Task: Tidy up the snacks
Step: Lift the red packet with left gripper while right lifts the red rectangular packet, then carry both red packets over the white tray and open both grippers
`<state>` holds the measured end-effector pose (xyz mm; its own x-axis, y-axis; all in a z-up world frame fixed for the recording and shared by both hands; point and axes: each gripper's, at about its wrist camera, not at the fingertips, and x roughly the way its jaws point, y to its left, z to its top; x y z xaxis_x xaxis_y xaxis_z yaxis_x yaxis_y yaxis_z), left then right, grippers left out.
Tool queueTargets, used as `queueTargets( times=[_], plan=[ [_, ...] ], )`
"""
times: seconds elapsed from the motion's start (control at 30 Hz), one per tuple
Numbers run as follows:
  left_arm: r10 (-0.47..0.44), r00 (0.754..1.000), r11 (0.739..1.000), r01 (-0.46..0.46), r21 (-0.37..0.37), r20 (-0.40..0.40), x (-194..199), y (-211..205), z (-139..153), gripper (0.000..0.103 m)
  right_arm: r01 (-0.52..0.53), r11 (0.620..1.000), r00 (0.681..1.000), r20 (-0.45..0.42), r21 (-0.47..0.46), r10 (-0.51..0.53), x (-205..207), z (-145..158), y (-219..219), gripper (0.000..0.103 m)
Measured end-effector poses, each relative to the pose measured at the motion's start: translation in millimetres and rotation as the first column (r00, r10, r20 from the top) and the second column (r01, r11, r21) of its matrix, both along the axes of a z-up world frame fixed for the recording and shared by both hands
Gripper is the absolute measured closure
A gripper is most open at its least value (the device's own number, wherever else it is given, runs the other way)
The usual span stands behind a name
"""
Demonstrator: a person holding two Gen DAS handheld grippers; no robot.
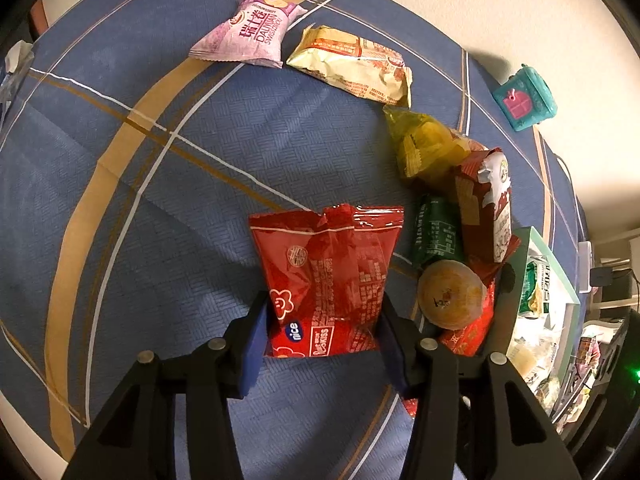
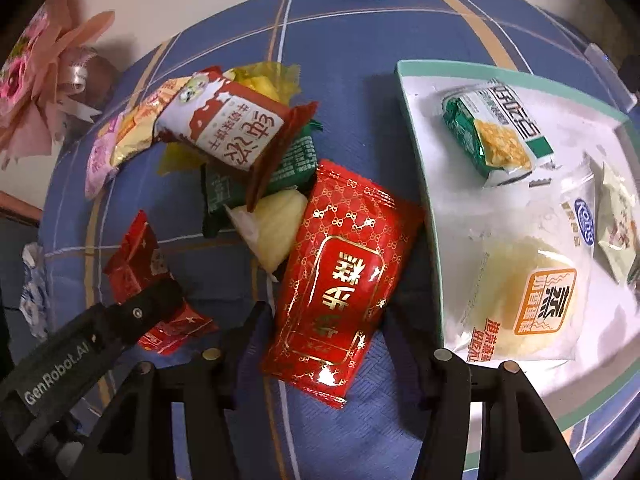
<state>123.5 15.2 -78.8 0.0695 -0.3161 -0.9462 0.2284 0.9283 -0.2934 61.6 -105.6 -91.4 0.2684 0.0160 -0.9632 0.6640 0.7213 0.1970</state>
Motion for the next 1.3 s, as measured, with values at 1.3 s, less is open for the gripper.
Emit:
queueTargets(
  times=[1.3],
  plan=[
    [0.002, 0.990, 0.995, 0.012, -0.099, 0.144, -6, -17, 63, 0.058, -0.014, 0.994, 0.992, 0.125, 0.110, 0.001, -41, 65, -32, 0.054]
  ],
)
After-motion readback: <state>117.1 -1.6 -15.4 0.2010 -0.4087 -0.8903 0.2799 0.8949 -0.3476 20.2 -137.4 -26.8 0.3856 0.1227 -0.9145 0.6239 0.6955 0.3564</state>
